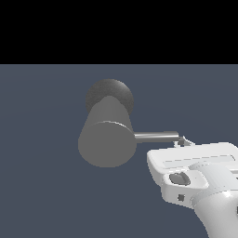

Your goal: Turn on the faucet by rotating a designated handle.

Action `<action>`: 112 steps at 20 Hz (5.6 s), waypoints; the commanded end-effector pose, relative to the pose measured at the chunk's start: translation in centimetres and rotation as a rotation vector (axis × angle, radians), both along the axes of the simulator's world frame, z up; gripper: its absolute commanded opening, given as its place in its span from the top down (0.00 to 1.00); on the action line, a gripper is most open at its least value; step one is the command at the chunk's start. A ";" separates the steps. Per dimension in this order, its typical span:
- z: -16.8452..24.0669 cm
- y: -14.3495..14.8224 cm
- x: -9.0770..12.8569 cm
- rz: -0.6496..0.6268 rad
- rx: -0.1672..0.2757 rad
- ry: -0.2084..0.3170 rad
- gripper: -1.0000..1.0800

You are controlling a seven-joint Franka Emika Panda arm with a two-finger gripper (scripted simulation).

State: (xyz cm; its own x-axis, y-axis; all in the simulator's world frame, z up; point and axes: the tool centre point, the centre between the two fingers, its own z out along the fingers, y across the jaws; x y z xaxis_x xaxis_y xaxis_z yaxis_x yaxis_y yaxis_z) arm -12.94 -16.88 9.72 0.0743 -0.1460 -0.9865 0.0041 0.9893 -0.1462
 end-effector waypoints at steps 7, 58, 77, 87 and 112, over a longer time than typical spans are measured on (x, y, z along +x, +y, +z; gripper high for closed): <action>-0.7 2.0 -0.2 0.022 0.092 0.039 1.00; 7.5 4.4 -1.4 0.046 0.136 0.089 1.00; 10.6 5.9 -1.7 0.039 0.139 0.106 1.00; 13.3 7.9 -1.7 0.044 0.138 0.092 1.00; 16.2 12.4 -2.0 0.039 0.138 0.104 1.00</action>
